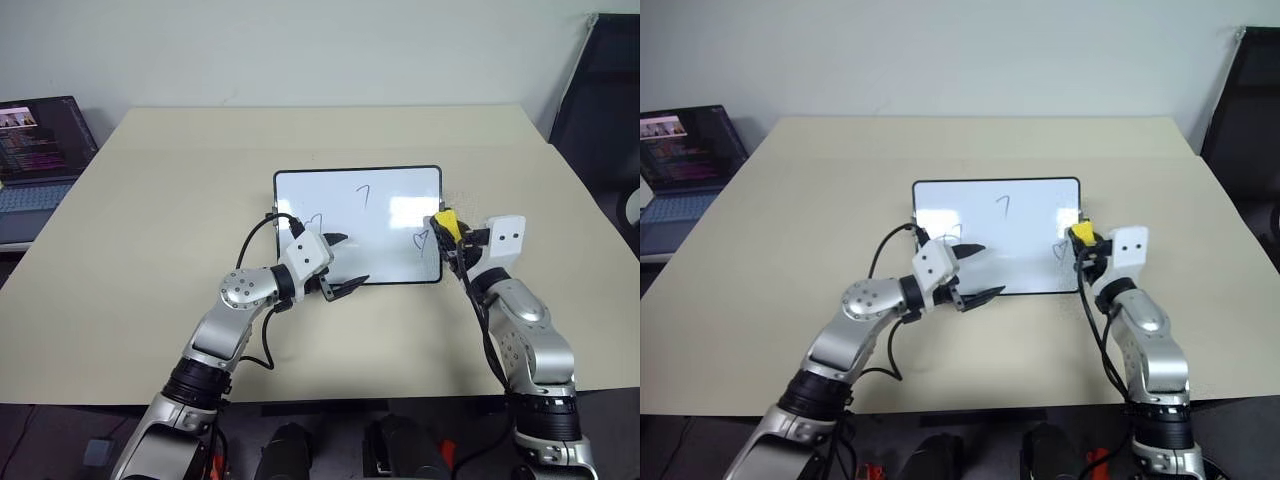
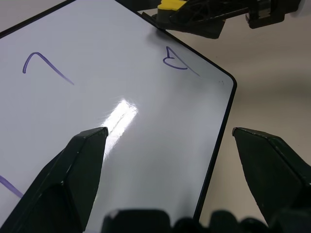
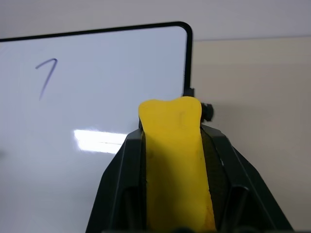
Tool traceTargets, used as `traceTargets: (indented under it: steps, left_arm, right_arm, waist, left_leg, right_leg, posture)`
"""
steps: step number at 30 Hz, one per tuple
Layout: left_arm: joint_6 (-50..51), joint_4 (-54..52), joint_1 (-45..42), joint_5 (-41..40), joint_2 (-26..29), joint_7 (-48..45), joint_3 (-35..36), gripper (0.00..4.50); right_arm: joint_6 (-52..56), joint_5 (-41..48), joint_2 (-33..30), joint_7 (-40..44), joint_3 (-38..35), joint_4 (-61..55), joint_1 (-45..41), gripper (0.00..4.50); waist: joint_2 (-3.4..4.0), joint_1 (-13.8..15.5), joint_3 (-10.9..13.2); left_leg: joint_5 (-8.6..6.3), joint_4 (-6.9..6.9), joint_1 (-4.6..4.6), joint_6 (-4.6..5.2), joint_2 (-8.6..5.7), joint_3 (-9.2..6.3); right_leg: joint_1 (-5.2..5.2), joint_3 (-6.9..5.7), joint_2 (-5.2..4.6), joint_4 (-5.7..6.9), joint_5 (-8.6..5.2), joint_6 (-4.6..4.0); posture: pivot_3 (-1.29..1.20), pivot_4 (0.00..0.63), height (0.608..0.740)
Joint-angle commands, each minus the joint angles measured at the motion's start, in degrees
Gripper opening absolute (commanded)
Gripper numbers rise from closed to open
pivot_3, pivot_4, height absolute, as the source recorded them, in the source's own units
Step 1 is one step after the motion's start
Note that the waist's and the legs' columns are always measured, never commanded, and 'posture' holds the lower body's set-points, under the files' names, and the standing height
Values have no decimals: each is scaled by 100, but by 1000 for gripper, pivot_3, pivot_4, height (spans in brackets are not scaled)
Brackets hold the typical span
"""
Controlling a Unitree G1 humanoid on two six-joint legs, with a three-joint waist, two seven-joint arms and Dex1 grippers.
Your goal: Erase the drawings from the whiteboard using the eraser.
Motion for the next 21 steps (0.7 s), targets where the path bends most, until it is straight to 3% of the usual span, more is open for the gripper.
traceTargets:
  steps: [1, 8, 21]
  left_arm:
    - [-122, -41, -119, -11, -39, 35, 95, 4500]
    - [-91, -97, -120, -34, -24, 25, 137, 4500]
    - [0, -50, -209, -42, 9, 130, 246, 4500]
  right_arm:
    - [-255, -73, 64, 7, 109, 46, -206, 1182]
    - [-266, -300, 195, -58, 485, 210, -345, 1182]
    - [510, -692, -231, -105, 612, 28, -2, 1182]
  waist:
    - [0, 0, 0]
    - [0, -2, 0]
    - [-5, 1, -3]
  left_leg:
    - [0, 0, 0, 0, 0, 0]
    - [0, 0, 0, 0, 0, 0]
    - [1, 12, 7, 1, -2, 0]
  right_leg:
    - [0, 0, 0, 0, 0, 0]
    - [-2, 0, 0, 1, 1, -1]
    - [-1, 3, -1, 28, 1, -1]
  posture:
    - [0, 150, 740]
    - [0, 150, 740]
    - [0, 150, 740]
